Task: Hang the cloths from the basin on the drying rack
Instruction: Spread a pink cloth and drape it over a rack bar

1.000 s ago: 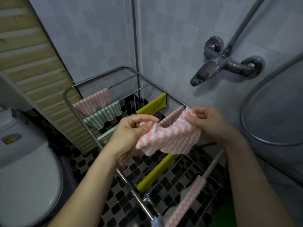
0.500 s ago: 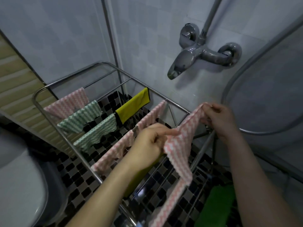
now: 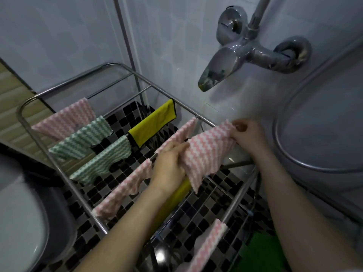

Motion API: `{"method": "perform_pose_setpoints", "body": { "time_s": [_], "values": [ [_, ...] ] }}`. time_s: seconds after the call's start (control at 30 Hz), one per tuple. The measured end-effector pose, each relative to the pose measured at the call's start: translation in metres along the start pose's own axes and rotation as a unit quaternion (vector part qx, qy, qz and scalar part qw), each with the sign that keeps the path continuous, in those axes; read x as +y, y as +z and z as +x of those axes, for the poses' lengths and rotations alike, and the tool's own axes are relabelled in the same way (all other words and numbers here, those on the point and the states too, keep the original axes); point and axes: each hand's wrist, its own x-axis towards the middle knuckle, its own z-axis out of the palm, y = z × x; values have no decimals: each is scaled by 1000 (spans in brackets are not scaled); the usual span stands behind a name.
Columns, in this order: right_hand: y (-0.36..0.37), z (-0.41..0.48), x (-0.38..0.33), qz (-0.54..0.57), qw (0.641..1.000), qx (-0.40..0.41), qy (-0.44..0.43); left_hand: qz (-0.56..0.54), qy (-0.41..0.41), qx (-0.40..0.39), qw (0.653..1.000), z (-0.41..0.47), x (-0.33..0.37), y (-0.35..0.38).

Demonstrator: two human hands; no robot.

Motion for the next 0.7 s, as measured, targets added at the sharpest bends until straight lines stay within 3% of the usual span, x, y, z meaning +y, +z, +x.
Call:
{"method": "perform_pose_setpoints", "body": {
  "time_s": [0.1,0.2,0.3,0.47,0.7],
  "values": [
    [21,10,-3,2,1000,-17,2,30,-55,-6,998,11,-8,6],
    [32,6,12,-104,994,24,16,104,-84,-45,990,9,-16,15],
    [31,-10,26,-130,988,53,64,117,-68,-61,989,-2,-22,20],
    [42,-11,30,-94,988,11,119,97,-54,-75,991,-12,-28,28],
    [39,-1,28,-173,979,31,102,78,-15,-65,995,-19,-35,36]
  ]
}}
